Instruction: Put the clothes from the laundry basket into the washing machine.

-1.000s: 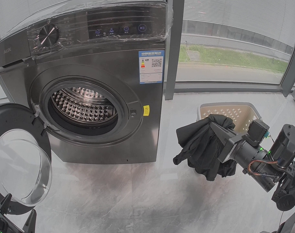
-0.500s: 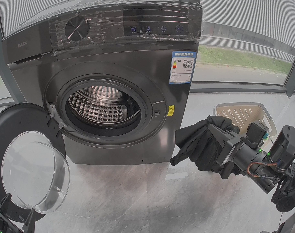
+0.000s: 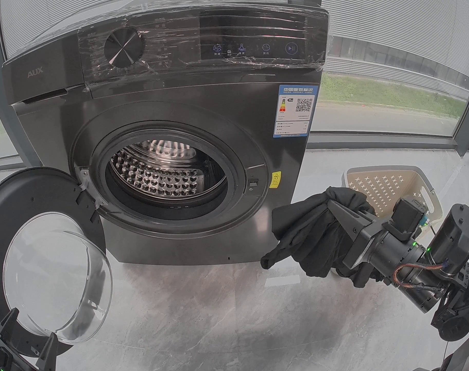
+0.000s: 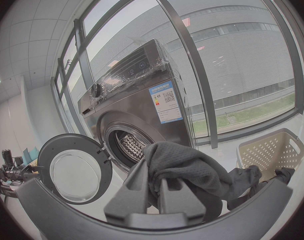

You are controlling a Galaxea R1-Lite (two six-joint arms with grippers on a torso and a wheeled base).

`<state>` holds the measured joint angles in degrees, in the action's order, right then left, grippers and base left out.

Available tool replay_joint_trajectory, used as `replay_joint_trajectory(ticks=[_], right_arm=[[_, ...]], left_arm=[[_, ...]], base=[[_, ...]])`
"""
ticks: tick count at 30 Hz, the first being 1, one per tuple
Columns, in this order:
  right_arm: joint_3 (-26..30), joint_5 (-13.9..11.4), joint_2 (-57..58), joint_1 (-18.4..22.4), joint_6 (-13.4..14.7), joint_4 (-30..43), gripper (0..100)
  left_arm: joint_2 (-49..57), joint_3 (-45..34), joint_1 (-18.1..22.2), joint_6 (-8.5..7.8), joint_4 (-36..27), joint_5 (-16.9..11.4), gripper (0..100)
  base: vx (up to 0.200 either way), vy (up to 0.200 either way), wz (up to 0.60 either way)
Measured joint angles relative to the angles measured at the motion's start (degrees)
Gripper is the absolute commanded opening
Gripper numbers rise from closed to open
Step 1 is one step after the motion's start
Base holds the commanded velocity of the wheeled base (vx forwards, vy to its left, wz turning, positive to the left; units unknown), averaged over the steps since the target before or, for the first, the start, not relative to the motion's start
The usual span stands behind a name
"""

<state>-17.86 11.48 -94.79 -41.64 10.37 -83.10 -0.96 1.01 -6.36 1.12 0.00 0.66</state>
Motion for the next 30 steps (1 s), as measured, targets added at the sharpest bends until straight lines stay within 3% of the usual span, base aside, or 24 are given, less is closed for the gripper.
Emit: replay_joint_trajectory(ticks=[4,12,16,20,26,30], right_arm=[[0.87,-0.32,0.0,0.09,0.05,-0.05,0],[1.52,-1.26,-0.05,-4.35,0.89,-1.91,0],[1.46,-1.19,-0.74,-2.65,1.06,-2.57,0],[1.13,-0.43,-1.4,-1.1,1.11,-2.57,0],[0.87,2.63,-1.82,0.88,1.0,-1.94,0],[0.94,3.02,-1.78,1.18,1.01,-1.85,0]], left_arm=[[0.0,0.0,0.02,-0.01,0.0,0.02,100],[0.0,0.0,0.04,-0.01,0.0,-0.01,100],[0.0,0.0,0.0,-0.01,0.0,0.02,100],[0.0,0.0,0.0,-0.01,0.0,0.02,100],[0.02,0.0,0.06,0.0,-0.02,0.0,100],[0.02,0.0,0.02,0.0,0.0,0.02,100]], base=[[0.0,0.0,0.0],[0.0,0.2,0.0],[0.0,0.2,0.0],[0.0,0.0,0.0],[0.0,0.0,0.0],[0.0,0.0,0.0]])
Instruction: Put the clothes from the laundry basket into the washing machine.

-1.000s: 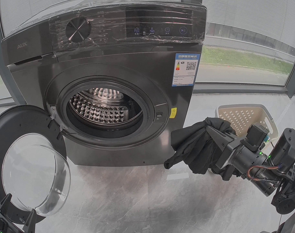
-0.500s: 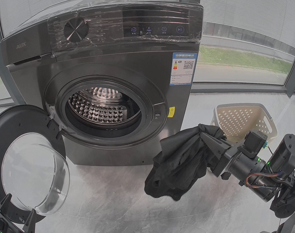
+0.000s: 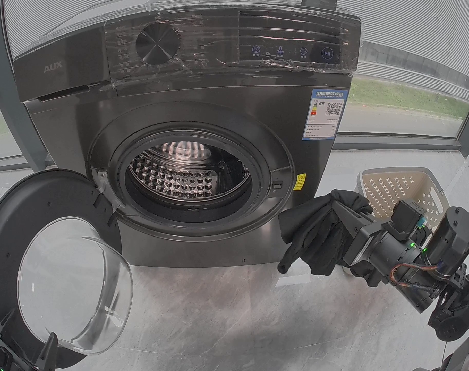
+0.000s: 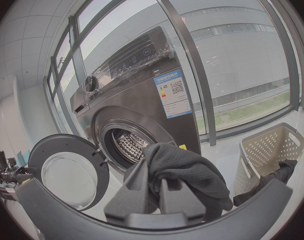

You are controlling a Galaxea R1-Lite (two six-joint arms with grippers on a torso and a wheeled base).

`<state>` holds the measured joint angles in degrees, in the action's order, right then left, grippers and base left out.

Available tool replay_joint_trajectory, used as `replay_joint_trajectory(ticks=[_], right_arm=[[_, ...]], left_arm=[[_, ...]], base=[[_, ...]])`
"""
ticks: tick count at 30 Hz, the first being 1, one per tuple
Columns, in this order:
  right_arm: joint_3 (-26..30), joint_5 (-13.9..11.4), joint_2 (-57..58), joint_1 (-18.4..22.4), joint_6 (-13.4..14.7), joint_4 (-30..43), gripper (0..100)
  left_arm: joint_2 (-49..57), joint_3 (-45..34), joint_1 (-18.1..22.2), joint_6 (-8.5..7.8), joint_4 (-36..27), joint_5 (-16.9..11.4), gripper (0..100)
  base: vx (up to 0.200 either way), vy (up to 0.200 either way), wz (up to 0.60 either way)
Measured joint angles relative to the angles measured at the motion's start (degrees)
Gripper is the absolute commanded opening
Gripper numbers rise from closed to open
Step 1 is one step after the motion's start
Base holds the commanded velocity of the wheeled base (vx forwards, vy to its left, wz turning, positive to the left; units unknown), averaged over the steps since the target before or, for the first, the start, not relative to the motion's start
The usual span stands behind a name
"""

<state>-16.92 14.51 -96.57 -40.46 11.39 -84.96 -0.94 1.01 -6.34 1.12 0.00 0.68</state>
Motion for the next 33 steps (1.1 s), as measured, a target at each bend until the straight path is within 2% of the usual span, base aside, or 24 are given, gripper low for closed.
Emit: replay_joint_trajectory(ticks=[12,27,33], right_arm=[[0.78,-0.5,0.82,0.61,-0.06,-0.02,0],[3.94,-0.8,1.43,-2.07,0.13,-0.35,0],[7.63,-3.45,1.48,-2.23,0.4,-0.9,0]], left_arm=[[-0.02,0.0,0.06,-0.57,0.05,0.13,100],[-0.02,0.0,0.12,-0.9,0.0,0.43,100],[-0.02,0.0,0.15,-0.91,0.0,0.29,100]], base=[[0.0,0.0,0.0],[0.0,0.0,0.0],[0.0,0.0,0.0]])
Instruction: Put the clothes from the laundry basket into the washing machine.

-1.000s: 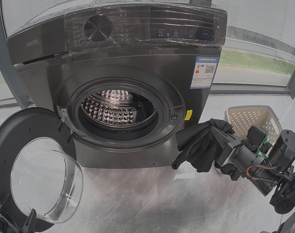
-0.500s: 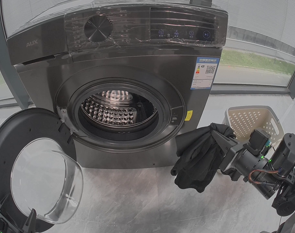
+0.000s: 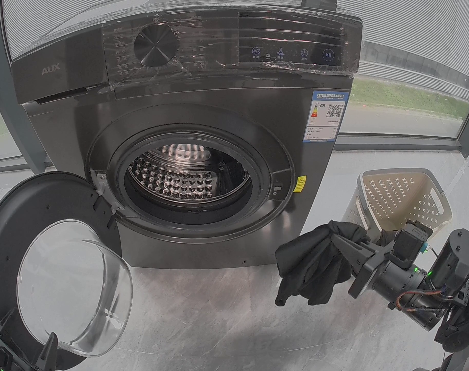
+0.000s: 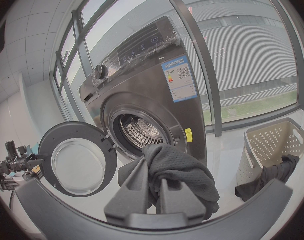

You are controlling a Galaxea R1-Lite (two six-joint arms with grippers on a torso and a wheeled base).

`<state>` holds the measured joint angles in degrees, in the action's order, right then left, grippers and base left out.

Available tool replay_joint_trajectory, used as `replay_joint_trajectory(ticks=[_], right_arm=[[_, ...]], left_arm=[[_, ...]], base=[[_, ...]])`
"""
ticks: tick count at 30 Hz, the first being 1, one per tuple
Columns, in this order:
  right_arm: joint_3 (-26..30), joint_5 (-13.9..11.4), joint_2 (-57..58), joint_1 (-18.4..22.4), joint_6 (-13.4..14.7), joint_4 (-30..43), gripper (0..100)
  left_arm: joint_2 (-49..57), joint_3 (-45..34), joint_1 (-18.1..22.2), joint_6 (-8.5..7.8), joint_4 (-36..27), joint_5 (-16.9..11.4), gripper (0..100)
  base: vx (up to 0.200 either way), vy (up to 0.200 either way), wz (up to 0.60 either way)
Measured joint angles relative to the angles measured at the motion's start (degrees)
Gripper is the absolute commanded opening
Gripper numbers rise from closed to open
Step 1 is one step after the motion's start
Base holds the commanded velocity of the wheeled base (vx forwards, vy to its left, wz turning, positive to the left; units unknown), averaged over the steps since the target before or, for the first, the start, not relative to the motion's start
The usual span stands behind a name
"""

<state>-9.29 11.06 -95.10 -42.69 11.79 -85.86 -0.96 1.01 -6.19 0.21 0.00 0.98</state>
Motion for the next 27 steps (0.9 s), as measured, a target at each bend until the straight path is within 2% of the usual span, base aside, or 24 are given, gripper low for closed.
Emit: replay_joint_trajectory(ticks=[5,9,12,15,18,20,23,27], right_arm=[[1.94,-0.57,0.43,-0.13,0.26,-0.06,0],[1.49,-2.24,0.32,-0.41,-0.05,-0.04,0],[1.17,-3.15,-0.1,-1.4,0.02,-0.09,0],[0.54,-3.45,-0.52,-3.17,0.09,-0.66,0],[-1.4,-3.45,-1.26,-5.53,0.15,-1.18,0],[-3.41,-3.43,-2.12,-6.91,0.15,-1.34,0],[-7.24,-3.43,-3.99,-8.41,0.22,-1.48,0],[-13.73,-3.62,-7.57,-9.4,0.57,-1.34,0]], left_arm=[[0.0,0.0,0.05,-0.5,0.05,-0.66,100],[0.0,0.0,0.11,-1.32,0.87,-1.13,100],[0.0,0.77,0.11,-1.38,2.16,-2.86,100],[0.0,4.06,0.16,-1.4,1.74,-7.59,100],[-0.3,7.14,0.22,-1.43,0.35,-15.84,100],[-1.62,8.9,0.3,-1.55,0.05,-20.26,100],[-5.64,11.11,0.33,-2.26,0.35,-24.1,100],[-13.8,13.31,-0.17,-3.43,3.01,-27.47,100]], base=[[0.0,0.0,0.0],[0.0,0.0,0.0],[0.0,0.0,0.0],[0.0,0.0,0.0],[0.0,0.0,0.0],[0.0,0.0,0.0],[0.0,0.0,0.0],[0.0,0.0,0.0]])
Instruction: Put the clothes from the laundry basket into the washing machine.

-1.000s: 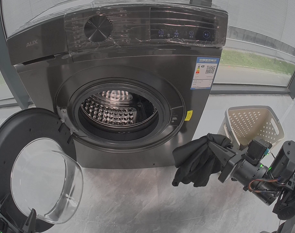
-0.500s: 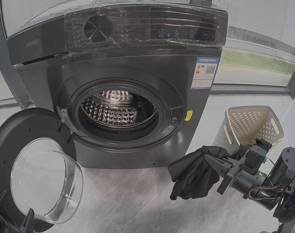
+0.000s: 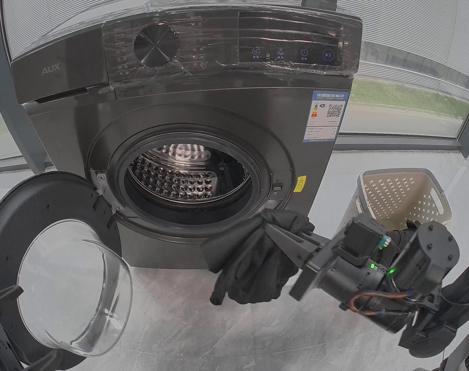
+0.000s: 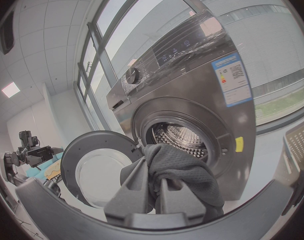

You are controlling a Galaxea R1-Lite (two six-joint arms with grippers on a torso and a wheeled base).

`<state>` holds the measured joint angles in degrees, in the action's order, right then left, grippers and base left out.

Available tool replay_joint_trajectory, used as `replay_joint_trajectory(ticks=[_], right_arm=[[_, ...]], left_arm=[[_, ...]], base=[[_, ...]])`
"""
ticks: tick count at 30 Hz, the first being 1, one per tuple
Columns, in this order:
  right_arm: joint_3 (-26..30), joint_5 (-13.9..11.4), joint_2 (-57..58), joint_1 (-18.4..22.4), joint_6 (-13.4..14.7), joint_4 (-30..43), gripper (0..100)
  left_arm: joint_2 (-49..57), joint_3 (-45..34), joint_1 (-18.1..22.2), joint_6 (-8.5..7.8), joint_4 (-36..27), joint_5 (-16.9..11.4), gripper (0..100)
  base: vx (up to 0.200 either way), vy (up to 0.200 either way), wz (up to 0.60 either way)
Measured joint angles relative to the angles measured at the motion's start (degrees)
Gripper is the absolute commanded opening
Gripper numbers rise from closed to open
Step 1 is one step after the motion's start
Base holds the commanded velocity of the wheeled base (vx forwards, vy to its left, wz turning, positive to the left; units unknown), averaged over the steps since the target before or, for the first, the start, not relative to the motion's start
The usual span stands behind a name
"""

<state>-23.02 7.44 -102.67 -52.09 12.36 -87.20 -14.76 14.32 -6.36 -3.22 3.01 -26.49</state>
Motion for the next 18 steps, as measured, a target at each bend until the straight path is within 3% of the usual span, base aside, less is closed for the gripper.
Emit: replay_joint_trajectory(ticks=[5,10,18], right_arm=[[-9.84,-0.44,-5.07,-0.26,0.99,1.76,0],[-18.25,-1.45,-9.09,-0.02,2.33,5.72,0],[-23.2,-2.13,-12.07,0.28,4.28,8.56,0]], left_arm=[[-12.32,1.57,-3.15,-1.12,5.61,-2.0,100],[-24.84,2.56,-9.37,-1.78,10.64,-2.0,100],[-43.53,3.95,-18.1,-1.89,21.64,0.17,100]], base=[[0.0,0.0,0.0],[0.0,0.0,0.0],[0.0,0.0,0.0]])
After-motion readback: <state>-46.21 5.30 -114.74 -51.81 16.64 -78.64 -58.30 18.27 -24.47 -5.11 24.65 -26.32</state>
